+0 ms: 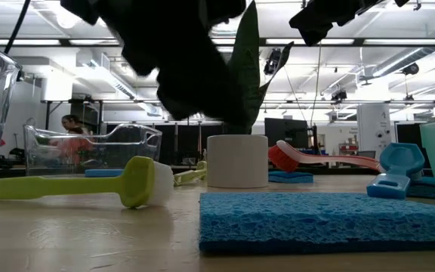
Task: Pick & Place Kitchen Sink Supplies
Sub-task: Put the blue sponge into the top transparent bin
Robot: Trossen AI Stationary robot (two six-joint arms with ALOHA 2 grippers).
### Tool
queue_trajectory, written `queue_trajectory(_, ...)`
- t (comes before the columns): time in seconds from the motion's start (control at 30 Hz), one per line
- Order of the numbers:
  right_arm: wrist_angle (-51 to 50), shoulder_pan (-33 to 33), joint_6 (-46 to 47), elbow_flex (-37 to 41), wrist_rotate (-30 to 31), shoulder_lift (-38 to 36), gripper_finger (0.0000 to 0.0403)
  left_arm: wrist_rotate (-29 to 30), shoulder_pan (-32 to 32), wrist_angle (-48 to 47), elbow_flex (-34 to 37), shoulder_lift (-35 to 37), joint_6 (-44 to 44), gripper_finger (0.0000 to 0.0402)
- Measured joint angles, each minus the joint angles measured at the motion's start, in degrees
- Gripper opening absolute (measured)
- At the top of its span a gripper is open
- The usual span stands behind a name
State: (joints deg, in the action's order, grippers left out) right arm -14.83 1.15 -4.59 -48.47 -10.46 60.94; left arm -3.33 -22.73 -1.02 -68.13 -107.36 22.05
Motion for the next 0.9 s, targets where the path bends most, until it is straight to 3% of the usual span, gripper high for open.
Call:
queue_trajectory(0.33,-0.2,0.0,0.13,0.74,0.0,-0.01,0.0008,-0.7,-0.04,-0.02,-1.73,-5.06,3.94,0.0142)
queue_trajectory(0.5,-0.21,0.0,0.13,1.24,0.0,0.0,0.0008,-4.78,-0.05,0.48,-2.18,-5.99,4.67,0.0142)
queue_trajectory(0.9,-0.08,0.0,0.13,1.27,0.0,0.01,0.0008,-2.33,0.06,0.31,-2.18,-8.32,3.58,0.0142)
